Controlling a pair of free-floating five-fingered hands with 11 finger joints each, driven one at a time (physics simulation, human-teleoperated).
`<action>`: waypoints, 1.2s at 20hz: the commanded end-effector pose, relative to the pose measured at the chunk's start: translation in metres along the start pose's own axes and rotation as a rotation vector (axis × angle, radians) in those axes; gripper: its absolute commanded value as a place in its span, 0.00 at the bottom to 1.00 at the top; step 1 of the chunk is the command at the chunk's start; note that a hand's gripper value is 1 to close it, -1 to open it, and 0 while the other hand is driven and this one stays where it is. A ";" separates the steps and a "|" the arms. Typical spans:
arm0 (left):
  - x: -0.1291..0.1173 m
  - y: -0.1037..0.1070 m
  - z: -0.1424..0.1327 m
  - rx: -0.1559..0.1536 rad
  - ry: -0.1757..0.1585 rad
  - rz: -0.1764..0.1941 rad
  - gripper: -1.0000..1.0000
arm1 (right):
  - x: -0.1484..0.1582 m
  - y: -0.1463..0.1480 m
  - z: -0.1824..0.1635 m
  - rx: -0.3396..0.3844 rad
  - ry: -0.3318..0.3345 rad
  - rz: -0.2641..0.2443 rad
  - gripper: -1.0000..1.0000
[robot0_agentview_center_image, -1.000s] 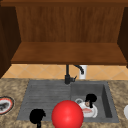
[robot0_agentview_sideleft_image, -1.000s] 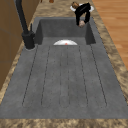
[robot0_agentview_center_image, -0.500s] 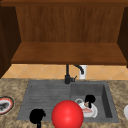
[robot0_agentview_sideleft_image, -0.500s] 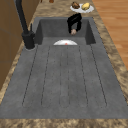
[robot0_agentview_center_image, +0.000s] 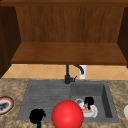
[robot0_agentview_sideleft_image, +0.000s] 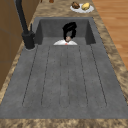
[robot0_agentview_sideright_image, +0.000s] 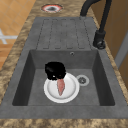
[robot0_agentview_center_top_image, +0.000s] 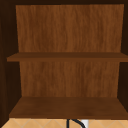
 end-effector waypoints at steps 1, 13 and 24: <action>0.000 0.000 0.000 0.000 0.000 0.000 0.50 | -0.004 0.026 -0.017 -0.045 -0.005 0.040 1.00; 0.000 0.000 0.000 0.000 0.000 0.000 0.50 | -0.036 0.054 -0.093 0.027 -0.015 -0.085 1.00; 0.000 0.000 0.000 0.000 0.000 0.000 0.50 | -0.073 0.081 -0.130 0.014 -0.081 -0.142 1.00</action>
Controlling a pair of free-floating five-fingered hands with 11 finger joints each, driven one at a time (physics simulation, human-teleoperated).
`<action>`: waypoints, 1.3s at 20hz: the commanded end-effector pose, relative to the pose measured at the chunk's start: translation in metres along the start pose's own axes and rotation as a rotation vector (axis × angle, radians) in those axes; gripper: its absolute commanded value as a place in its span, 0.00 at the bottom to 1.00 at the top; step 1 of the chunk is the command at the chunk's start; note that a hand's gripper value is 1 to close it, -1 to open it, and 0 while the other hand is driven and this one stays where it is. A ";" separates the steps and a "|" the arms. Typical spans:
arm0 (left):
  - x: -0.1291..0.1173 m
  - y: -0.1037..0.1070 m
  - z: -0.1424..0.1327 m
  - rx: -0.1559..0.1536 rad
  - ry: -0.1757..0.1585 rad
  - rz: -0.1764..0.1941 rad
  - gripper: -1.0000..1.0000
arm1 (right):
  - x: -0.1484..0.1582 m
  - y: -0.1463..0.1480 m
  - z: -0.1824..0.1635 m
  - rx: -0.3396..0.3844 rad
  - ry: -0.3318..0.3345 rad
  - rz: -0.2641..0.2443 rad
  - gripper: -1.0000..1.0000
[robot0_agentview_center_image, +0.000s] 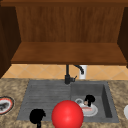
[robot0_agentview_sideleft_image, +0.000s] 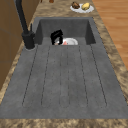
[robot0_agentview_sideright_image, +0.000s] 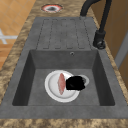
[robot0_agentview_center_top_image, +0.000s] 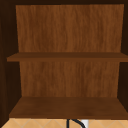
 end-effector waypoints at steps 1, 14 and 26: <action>0.000 0.000 0.000 0.000 0.000 0.000 0.50 | -0.018 0.023 -0.012 -0.001 -0.018 0.007 1.00; 0.000 0.000 0.000 0.000 0.000 0.000 0.50 | -0.014 -0.003 0.015 -0.120 -0.056 0.000 0.00; 0.000 0.000 0.000 0.000 0.000 0.000 0.50 | -0.008 -0.043 0.016 -0.218 -0.078 0.020 0.00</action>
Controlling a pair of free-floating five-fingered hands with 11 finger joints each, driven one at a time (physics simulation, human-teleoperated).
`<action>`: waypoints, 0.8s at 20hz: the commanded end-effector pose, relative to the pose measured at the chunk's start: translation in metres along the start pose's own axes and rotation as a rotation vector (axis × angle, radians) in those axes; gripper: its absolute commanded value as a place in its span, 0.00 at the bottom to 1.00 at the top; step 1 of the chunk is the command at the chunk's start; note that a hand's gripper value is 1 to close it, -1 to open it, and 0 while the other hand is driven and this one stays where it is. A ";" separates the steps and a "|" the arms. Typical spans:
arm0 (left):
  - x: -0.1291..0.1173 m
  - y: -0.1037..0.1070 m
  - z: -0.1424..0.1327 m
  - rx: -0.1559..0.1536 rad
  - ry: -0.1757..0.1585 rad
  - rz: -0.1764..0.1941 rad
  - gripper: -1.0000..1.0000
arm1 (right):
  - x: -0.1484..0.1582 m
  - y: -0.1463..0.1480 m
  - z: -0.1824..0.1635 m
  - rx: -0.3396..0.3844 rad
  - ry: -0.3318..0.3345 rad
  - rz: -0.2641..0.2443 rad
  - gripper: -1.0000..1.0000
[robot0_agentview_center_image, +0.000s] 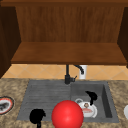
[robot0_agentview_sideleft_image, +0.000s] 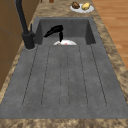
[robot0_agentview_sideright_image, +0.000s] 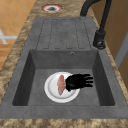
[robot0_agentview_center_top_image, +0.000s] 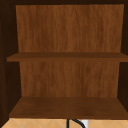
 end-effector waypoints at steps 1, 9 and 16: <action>0.000 0.000 0.000 0.000 0.000 0.000 0.50 | 0.002 -0.014 -0.004 -0.065 -0.017 -0.003 0.00; 0.000 0.000 0.000 0.000 0.000 0.000 0.50 | 0.007 -0.048 -0.037 -0.031 -0.078 -0.025 0.00; 0.000 0.000 0.000 0.000 0.000 0.000 0.50 | 0.017 -0.068 -0.068 -0.029 -0.083 0.001 0.00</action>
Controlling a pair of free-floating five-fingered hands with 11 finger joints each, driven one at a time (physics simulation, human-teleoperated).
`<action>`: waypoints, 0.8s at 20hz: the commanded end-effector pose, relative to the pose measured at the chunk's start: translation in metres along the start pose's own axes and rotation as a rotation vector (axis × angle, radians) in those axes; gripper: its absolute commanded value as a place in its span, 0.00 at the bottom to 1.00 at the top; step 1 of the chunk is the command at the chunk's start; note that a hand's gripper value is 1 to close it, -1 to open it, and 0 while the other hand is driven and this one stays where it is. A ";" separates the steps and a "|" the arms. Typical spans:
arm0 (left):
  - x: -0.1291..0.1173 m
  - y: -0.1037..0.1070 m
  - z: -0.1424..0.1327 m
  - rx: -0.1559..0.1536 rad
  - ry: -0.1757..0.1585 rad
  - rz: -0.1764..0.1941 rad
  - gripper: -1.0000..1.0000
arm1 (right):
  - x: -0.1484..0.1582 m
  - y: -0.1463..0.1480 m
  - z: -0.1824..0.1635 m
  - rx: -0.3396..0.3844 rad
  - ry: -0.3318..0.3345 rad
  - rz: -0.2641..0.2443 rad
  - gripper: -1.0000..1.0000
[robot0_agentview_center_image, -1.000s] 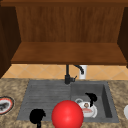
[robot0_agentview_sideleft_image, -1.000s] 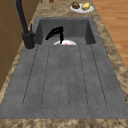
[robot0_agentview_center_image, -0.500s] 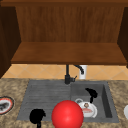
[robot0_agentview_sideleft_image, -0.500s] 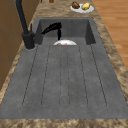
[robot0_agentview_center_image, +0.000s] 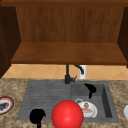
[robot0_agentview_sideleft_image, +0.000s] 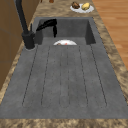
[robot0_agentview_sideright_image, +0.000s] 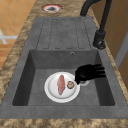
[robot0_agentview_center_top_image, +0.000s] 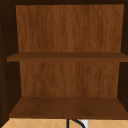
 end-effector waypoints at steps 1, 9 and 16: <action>0.000 0.000 0.000 0.000 0.000 0.000 0.50 | 0.006 -0.008 -0.024 0.003 -0.031 0.003 0.00; 0.000 0.000 0.000 0.000 0.000 0.000 0.50 | 0.020 -0.031 -0.027 0.041 0.071 0.057 0.00; 0.000 0.000 0.000 0.000 0.000 0.000 0.50 | 0.040 -0.066 -0.007 0.136 0.104 0.071 0.00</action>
